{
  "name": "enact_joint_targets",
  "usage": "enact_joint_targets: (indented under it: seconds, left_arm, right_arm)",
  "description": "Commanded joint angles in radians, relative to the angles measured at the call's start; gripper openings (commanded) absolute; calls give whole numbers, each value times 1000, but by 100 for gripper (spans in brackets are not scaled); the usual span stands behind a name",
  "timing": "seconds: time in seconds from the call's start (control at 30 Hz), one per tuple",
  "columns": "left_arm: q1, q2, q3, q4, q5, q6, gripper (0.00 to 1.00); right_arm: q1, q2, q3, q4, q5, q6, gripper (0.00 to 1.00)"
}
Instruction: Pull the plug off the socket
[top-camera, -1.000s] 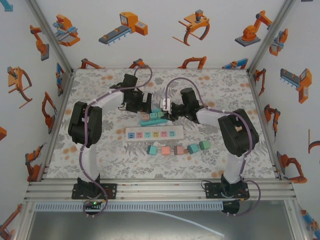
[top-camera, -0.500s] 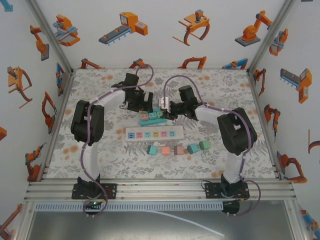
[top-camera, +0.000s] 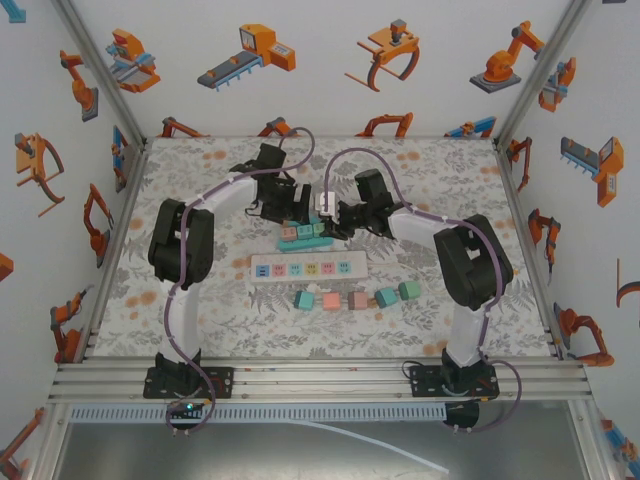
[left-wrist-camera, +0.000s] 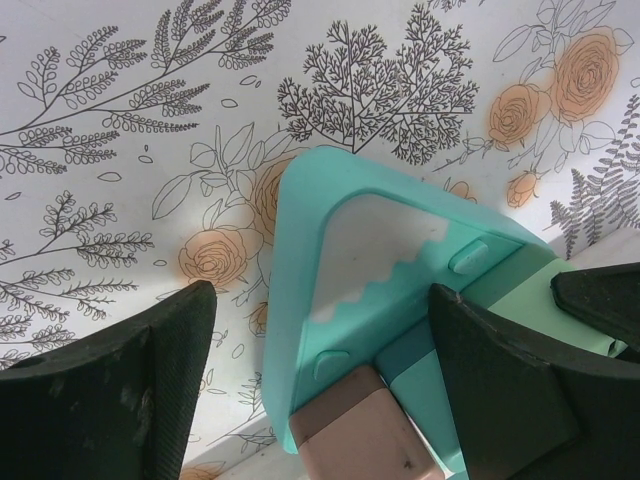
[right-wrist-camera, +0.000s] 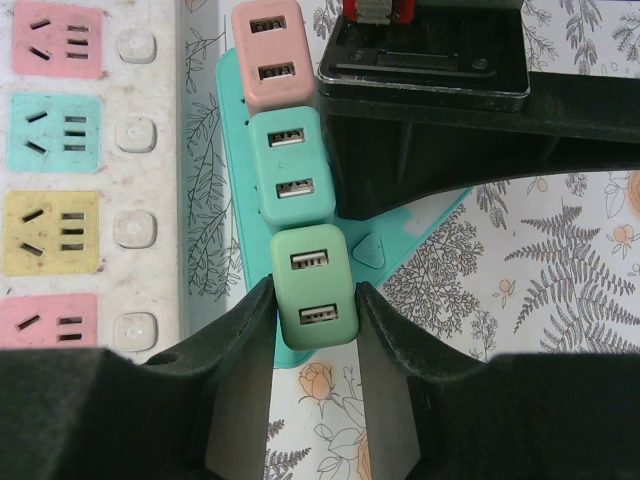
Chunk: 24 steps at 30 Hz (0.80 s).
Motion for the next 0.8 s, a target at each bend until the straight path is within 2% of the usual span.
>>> enact_joint_targets:
  seconds: [0.0, 0.2, 0.43, 0.77]
  left_arm:
    - [-3, 88, -22, -67, -147, 21, 76]
    - [-14, 112, -24, -71, -198, 38, 74]
    - [-25, 126, -25, -70, -226, 39, 74]
    - [-18, 136, -25, -64, -227, 32, 74]
  right_arm:
    - [11, -22, 56, -3, -4, 20, 23]
    - [11, -31, 58, 40, -40, 93, 22]
    - [11, -51, 57, 43, -29, 98, 21]
    - [7, -80, 10, 75, -27, 120, 21]
